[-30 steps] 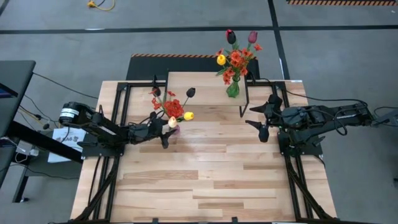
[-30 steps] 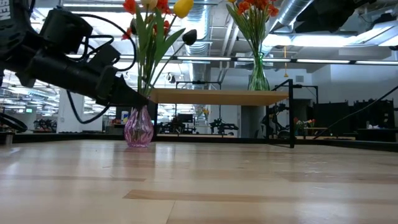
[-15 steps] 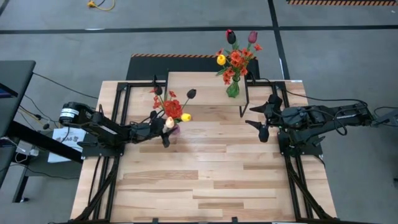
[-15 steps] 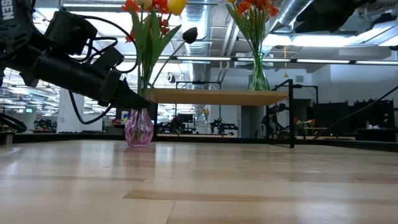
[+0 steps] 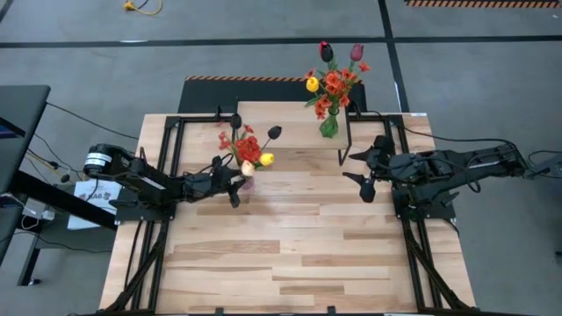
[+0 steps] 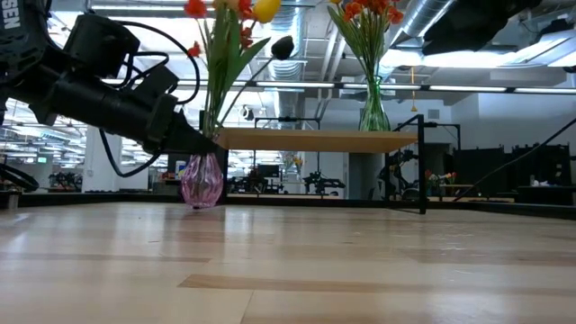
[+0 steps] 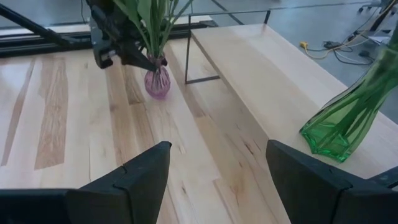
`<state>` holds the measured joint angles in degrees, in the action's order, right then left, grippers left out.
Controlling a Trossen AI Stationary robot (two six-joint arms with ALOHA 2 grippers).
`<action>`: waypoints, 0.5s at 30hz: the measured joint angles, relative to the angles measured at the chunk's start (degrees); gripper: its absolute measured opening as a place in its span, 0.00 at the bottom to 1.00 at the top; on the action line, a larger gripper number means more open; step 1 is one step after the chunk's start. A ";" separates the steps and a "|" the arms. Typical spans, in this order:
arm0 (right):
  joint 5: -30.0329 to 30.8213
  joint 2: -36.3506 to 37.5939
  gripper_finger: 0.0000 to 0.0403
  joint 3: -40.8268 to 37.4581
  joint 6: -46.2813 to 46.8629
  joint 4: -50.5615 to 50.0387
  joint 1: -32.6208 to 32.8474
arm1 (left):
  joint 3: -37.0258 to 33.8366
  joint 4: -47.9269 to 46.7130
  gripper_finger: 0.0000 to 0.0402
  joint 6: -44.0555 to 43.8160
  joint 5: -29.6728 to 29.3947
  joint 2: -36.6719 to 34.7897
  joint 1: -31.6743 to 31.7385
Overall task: Pick and place flowers into a vace then onto a shelf
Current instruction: Put the purple vase on the shelf
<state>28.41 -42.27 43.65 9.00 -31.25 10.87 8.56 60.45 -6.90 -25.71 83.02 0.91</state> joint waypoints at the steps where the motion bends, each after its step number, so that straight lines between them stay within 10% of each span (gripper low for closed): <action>1: 0.01 -0.17 0.65 0.01 0.02 -0.02 0.00 | 0.00 0.21 0.29 -0.01 0.10 0.00 0.00; 15: -0.01 0.04 0.65 0.01 0.04 0.00 -0.01 | 0.03 8.45 0.26 -2.30 5.38 0.00 -2.11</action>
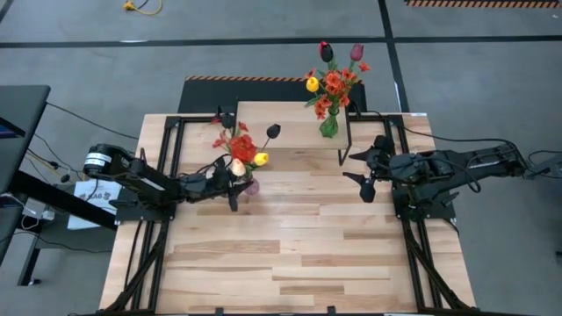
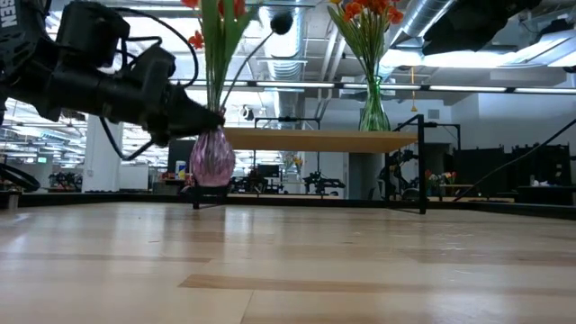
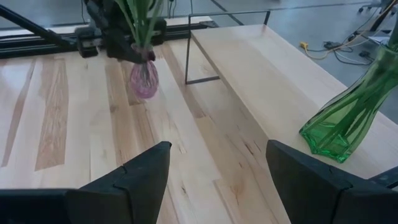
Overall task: Pick and place flowers into a vace then onto a shelf
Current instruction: Put the purple vase on the shelf
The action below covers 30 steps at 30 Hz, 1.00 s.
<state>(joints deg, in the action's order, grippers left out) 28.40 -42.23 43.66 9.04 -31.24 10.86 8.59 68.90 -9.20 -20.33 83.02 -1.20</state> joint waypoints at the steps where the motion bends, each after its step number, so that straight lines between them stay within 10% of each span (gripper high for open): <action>1: -0.02 -0.01 0.65 0.00 0.00 0.00 0.01 | 0.20 0.75 0.26 -0.20 0.38 0.00 -0.28; 10: -0.03 -0.02 0.65 -0.01 0.01 0.00 0.00 | 6.16 -2.53 0.26 0.09 3.31 -4.24 -1.78; 30: -0.07 -0.03 0.65 0.00 -0.02 -0.24 0.00 | 26.71 -53.01 0.26 13.13 -6.99 -26.93 3.67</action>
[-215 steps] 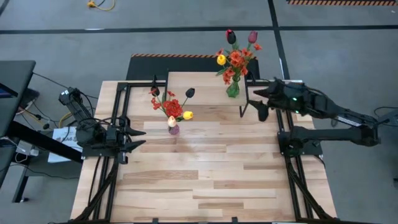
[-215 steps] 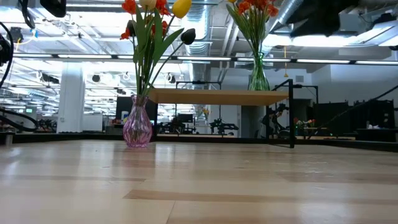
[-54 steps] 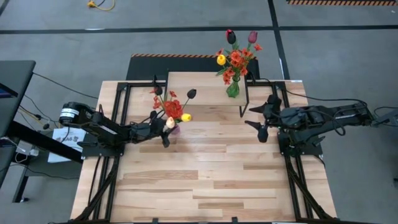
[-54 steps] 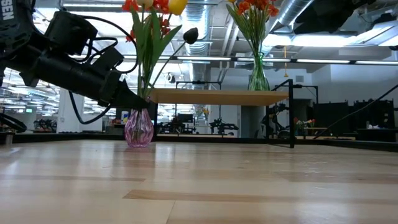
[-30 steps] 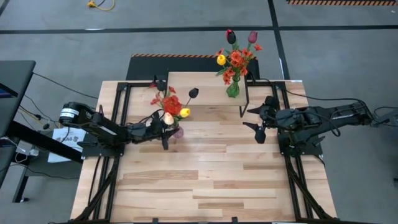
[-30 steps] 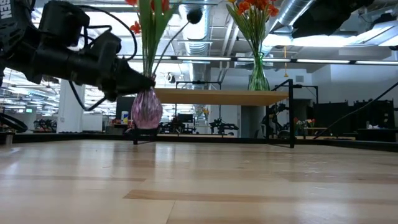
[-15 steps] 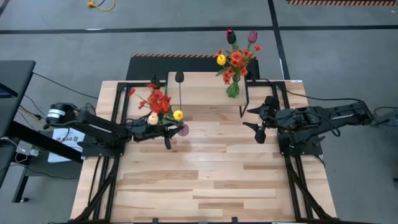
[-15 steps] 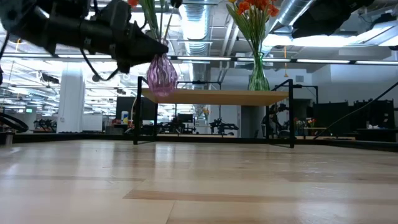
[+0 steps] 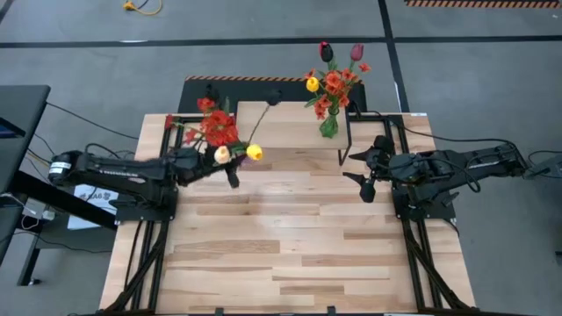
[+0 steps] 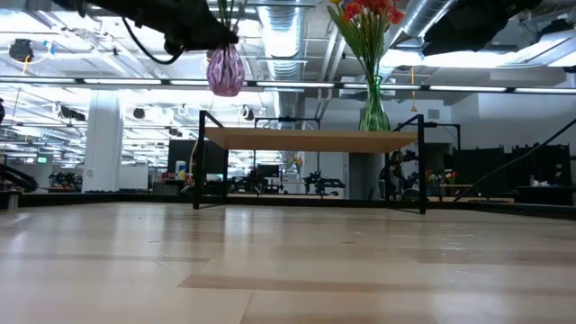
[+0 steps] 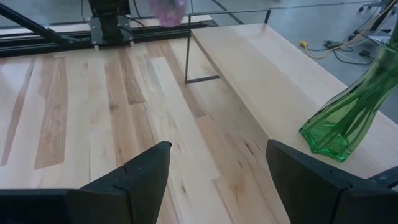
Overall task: Pick and place flowers into a vace then onto a shelf
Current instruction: Put the purple vase on the shelf
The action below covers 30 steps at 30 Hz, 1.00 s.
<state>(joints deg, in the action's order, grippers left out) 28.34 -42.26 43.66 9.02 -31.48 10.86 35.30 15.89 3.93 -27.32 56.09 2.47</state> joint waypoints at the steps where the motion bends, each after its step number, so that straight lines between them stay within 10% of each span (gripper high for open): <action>1: 0.00 0.00 0.65 0.00 0.01 0.01 0.01 | 1.49 -2.79 0.26 0.02 -0.05 -0.01 1.33; 30: 0.02 0.00 0.65 0.00 0.00 -0.24 0.01 | 11.18 -15.61 0.26 -9.40 15.07 3.11 21.56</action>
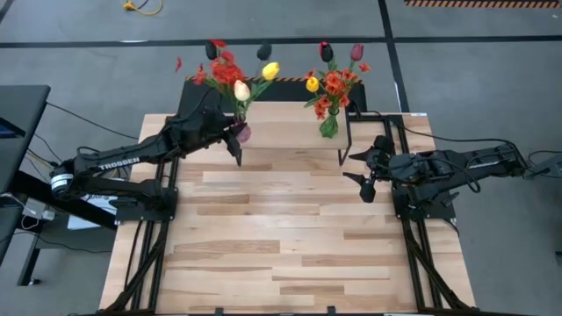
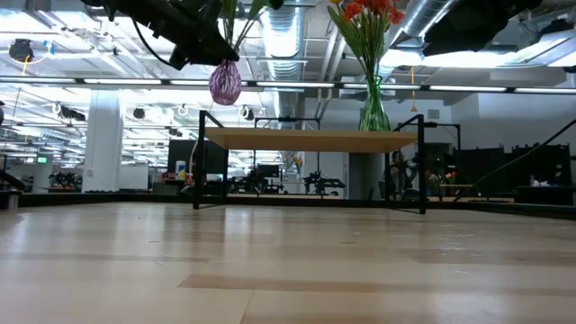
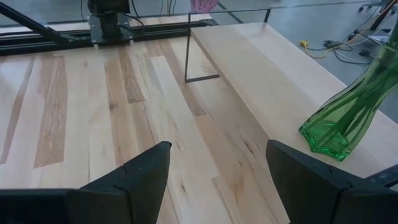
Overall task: Pick and place flowers into a vace then onto a shelf
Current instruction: Put the purple vase on the shelf
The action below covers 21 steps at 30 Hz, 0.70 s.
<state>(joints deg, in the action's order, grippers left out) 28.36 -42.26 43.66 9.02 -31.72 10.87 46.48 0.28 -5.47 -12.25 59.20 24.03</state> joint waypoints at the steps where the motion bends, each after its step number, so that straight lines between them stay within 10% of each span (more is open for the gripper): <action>1: 0.00 0.00 0.65 0.00 0.00 0.00 -0.02 | 0.00 0.55 0.26 0.17 -0.02 0.00 0.02; 21: 0.01 0.00 0.65 0.00 0.02 -1.29 -0.02 | 0.02 15.47 0.26 7.36 -2.02 12.64 2.92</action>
<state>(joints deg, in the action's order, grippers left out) 28.37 -42.26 43.66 9.04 -33.01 10.85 46.50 15.75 1.89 -14.27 71.84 26.95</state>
